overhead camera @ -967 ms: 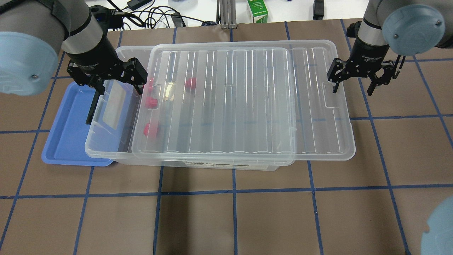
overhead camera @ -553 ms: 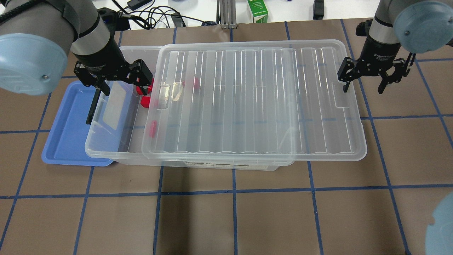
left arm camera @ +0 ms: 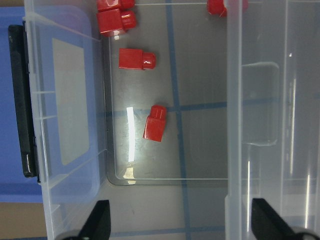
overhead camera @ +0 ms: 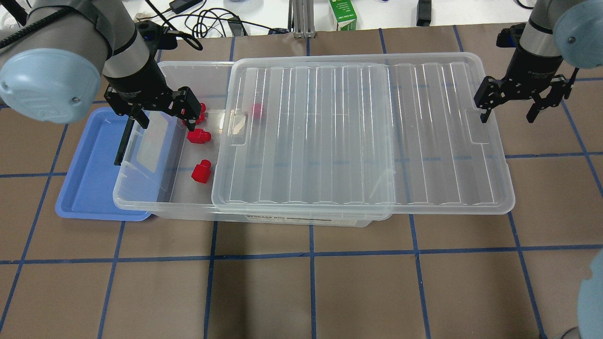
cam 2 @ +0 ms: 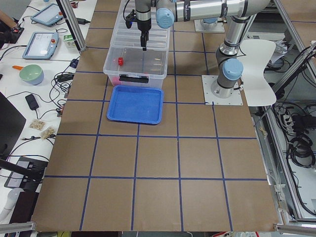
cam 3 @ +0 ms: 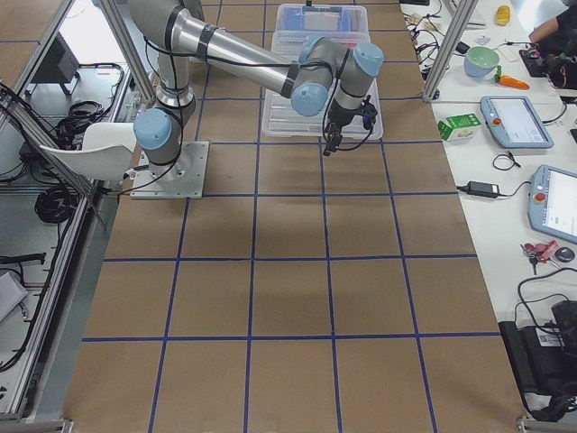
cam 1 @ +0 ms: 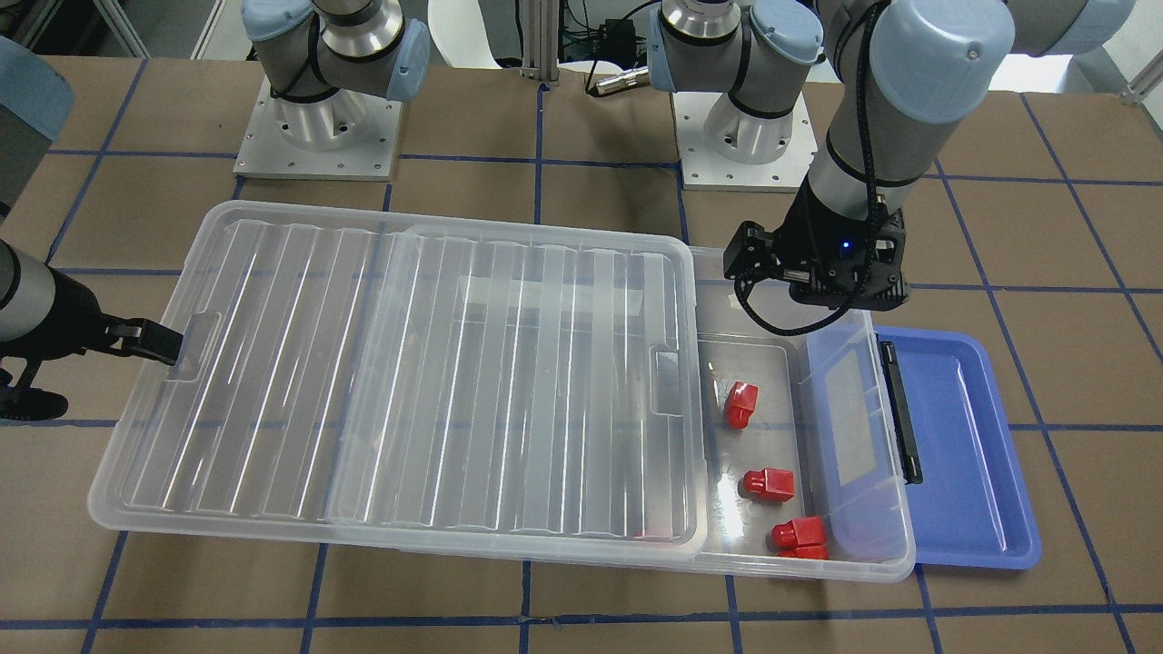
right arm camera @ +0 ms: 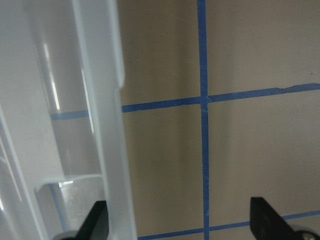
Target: Place red block in blue tray from box
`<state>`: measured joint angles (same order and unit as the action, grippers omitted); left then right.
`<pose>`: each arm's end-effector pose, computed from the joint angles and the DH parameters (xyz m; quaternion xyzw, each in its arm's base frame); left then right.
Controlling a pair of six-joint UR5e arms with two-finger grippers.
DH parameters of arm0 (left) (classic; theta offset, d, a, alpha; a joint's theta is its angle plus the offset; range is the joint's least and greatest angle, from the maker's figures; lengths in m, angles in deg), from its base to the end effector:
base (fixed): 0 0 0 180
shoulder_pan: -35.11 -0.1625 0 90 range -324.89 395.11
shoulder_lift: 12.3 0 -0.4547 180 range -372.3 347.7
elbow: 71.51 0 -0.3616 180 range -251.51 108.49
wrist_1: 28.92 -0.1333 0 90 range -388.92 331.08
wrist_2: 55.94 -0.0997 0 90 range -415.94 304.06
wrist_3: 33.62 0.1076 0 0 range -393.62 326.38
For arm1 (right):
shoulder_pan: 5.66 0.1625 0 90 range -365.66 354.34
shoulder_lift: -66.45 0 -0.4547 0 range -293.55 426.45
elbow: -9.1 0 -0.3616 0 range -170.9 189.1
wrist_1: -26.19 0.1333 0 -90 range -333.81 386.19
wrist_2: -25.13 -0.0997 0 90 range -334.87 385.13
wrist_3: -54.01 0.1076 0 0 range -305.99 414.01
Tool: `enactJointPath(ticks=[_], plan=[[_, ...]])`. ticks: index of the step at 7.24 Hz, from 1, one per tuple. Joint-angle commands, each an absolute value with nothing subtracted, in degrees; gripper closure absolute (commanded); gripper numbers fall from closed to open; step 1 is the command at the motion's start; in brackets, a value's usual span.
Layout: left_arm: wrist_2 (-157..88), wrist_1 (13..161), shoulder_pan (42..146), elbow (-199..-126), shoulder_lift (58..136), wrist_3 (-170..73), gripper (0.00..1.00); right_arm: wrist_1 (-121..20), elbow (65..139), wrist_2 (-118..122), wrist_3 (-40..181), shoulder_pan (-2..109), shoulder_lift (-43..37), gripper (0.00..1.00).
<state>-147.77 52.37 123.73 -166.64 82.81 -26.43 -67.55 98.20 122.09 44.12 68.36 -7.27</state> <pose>-0.1180 -0.4961 0.4409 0.0509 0.9985 0.0145 0.0149 -0.0364 -0.5640 0.3783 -0.0466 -0.9919 -0.1122 0.0362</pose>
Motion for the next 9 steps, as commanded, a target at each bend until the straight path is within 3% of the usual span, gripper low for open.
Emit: enactJointPath(ticks=[1,4,9], plan=[[-147.5,44.4,123.2,-170.4,85.1,-25.6,0.0,-67.8,98.1,123.8,43.3,68.2,-7.2,0.0],[-147.8,42.7,122.7,-171.6,88.1,-24.4,0.0,-67.9,98.0,123.8,40.8,65.5,-7.1,0.0],[-147.6,27.3,122.7,-181.8,92.2,-24.1,0.0,-66.9,95.0,121.7,40.9,66.0,-8.0,0.0]])
